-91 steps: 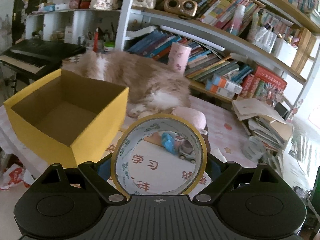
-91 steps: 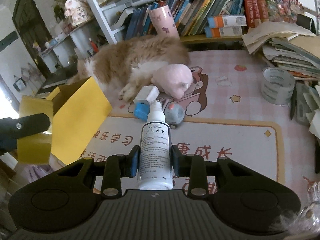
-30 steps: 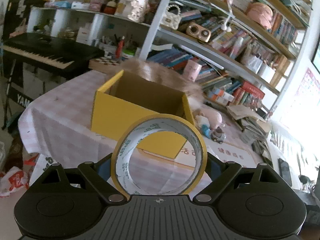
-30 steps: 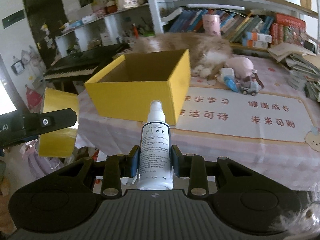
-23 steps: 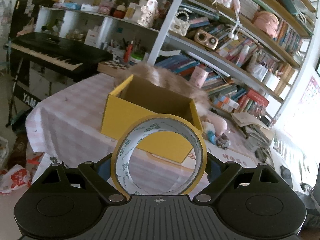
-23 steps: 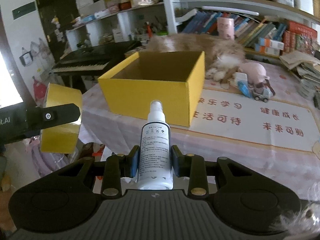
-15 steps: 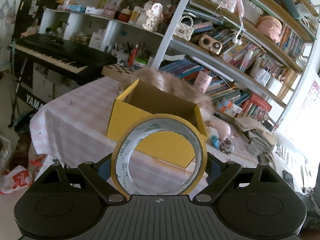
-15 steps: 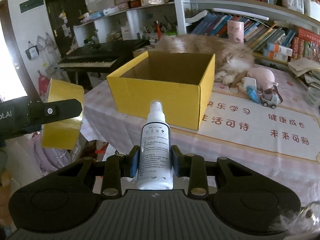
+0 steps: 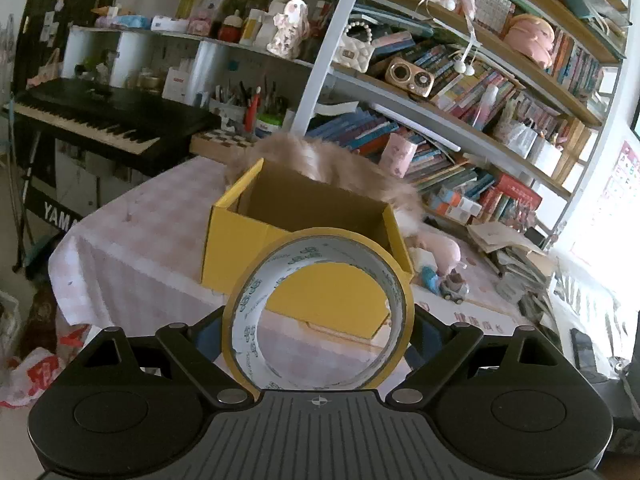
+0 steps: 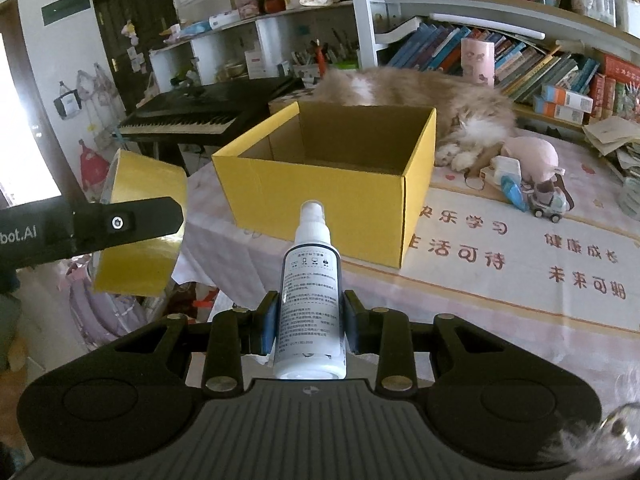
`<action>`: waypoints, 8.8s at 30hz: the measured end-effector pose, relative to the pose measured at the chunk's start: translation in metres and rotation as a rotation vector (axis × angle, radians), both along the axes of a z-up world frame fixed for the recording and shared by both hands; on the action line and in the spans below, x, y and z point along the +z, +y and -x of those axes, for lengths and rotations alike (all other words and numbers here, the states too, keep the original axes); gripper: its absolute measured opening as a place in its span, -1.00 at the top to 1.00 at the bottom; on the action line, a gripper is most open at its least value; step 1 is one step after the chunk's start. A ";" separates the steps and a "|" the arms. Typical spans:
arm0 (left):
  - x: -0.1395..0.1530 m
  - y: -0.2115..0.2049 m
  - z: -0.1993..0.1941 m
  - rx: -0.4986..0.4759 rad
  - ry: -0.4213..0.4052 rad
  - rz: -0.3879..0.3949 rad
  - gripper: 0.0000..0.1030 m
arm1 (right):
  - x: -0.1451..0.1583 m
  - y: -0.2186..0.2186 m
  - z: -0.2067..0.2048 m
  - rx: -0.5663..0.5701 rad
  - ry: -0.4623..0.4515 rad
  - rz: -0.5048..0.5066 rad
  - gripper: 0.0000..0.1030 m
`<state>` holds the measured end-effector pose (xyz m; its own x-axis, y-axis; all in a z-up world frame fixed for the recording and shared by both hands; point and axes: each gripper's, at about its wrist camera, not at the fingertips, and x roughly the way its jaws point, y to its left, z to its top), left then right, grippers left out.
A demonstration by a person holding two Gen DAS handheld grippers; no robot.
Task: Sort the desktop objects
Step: 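Lift the tape roll and spray bottle and carry both toward the yellow box, then lower the tape roll into the box and open the left tool while the right tool releases the bottle inside, then withdraw both open tools up and away from the yellow box, then move both tools toward the toy truck and blue object beside the plush toy, then grasp the grey toy truck with the right tool while the left tool approaches the blue cloth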
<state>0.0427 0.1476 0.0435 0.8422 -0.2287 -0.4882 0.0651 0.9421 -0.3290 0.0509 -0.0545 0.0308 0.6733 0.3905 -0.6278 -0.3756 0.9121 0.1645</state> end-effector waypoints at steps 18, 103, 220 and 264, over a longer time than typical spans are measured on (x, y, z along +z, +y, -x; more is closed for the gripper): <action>0.034 0.000 -0.105 0.071 -0.102 -0.072 -0.78 | 0.046 0.007 -0.115 0.083 -0.130 -0.099 0.41; 0.034 -0.002 -0.121 0.062 -0.072 -0.185 -0.83 | 0.039 -0.038 -0.162 -0.069 -0.133 0.001 0.27; -0.043 -0.295 -0.173 -0.156 0.148 -0.315 -0.83 | -0.067 -0.284 -0.177 -0.210 0.120 0.075 -0.16; -0.050 -0.309 -0.214 -0.164 0.181 -0.320 -0.80 | -0.086 -0.272 -0.289 -0.112 0.020 0.079 -0.14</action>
<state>0.2569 -0.1613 -0.0068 0.7011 -0.1653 -0.6936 0.1915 0.9807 -0.0402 0.3399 -0.3270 -0.0556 0.6971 0.2619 -0.6674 -0.2678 0.9586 0.0965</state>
